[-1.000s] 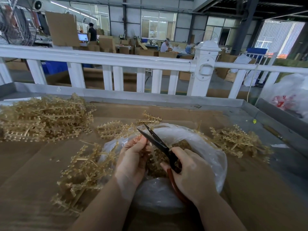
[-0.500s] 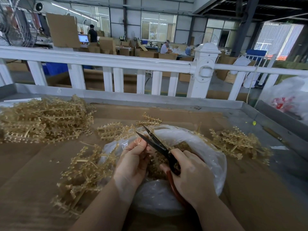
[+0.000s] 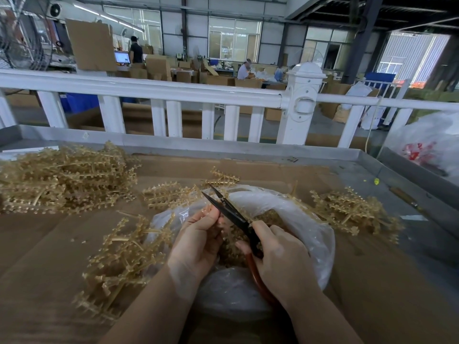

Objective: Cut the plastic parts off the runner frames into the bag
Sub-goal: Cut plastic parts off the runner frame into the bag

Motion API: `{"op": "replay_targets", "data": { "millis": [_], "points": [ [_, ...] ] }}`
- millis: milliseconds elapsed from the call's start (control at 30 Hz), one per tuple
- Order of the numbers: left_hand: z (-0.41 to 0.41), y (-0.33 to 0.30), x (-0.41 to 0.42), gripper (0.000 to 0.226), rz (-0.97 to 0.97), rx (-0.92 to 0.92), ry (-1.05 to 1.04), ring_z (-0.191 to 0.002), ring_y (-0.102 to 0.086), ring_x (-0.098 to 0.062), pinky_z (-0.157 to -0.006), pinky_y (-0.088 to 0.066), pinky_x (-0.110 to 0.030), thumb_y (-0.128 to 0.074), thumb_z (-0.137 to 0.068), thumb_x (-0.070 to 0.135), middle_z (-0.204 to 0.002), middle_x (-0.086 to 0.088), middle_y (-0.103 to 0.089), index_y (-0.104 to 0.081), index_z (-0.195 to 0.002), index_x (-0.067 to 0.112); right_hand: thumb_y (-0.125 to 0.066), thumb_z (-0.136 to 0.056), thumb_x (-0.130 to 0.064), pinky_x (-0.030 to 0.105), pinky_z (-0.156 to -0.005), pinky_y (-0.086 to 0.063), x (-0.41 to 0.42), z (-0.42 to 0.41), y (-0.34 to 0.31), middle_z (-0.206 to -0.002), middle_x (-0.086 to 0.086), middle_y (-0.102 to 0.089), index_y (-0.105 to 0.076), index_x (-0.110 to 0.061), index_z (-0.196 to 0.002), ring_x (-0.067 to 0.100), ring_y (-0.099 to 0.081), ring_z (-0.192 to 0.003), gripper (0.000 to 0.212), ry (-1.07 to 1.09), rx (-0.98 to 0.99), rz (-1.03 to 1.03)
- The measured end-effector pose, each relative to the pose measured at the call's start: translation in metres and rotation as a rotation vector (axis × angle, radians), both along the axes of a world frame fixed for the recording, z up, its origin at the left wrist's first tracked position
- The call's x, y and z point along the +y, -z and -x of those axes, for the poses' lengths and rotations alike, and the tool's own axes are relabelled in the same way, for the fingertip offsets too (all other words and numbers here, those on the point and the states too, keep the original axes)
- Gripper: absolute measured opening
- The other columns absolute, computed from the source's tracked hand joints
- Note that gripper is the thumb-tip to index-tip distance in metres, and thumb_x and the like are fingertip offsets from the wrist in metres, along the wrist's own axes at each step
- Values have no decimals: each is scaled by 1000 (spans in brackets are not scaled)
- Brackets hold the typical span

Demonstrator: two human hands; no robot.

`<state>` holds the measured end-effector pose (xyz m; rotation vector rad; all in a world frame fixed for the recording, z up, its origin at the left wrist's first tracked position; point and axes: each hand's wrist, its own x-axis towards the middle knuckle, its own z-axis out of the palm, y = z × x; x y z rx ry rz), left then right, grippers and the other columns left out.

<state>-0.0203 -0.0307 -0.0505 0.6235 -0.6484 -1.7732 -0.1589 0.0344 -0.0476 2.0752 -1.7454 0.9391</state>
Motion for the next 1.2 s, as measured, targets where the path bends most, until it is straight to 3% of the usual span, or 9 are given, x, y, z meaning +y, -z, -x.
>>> {"op": "replay_targets", "data": {
  "millis": [133,367,533,667,767,1200],
  "points": [
    [1,0,-2,5,-13,-16,6,-58,-50,-13,-64,-45,-25,-61,-74,15,-61,-1,-56,-62,-76,10,-68,-84,-36,33,-50,-53,-1,0,-1,-67,2,-62,-66,-12,-99,18,-60,-57,29,-8,11,-9],
    [0,-1,-2,7,-36,-20,7,-65,-50,-17,-67,-45,-27,-63,-73,16,-66,-4,-58,-64,-76,9,-62,-87,-38,33,-52,-53,-1,-1,0,-69,3,-62,-65,-11,-102,19,-59,-58,31,-29,2,-32],
    [0,-3,1,6,-26,-37,4,-56,-56,-15,-58,-52,-26,-62,-73,17,-60,-1,-59,-61,-73,11,-63,-87,-39,31,-53,-52,-1,-1,1,-68,-1,-61,-64,-14,-99,16,-58,-59,29,-23,-26,-27],
    [1,-4,4,9,5,-61,20,-62,-56,-20,-70,-49,-35,-60,-74,14,-63,-5,-59,-60,-79,7,-68,-84,-39,24,-60,-49,-1,0,3,-71,-5,-61,-64,-18,-96,12,-57,-65,25,-15,-62,-3],
    [4,-6,7,6,47,-79,12,-51,-60,-14,-55,-54,-27,-58,-76,9,-55,-3,-61,-61,-79,4,-69,-83,-39,25,-63,-50,-2,1,3,-75,-5,-62,-63,-19,-96,12,-58,-69,24,-3,-84,18],
    [6,-8,8,9,36,-88,-13,-50,-56,-11,-53,-54,-22,-56,-81,6,-55,-2,-60,-64,-76,6,-60,-86,-41,26,-54,-47,-2,0,3,-68,-3,-59,-63,-16,-94,14,-56,-60,27,7,-47,25]
  ]
}}
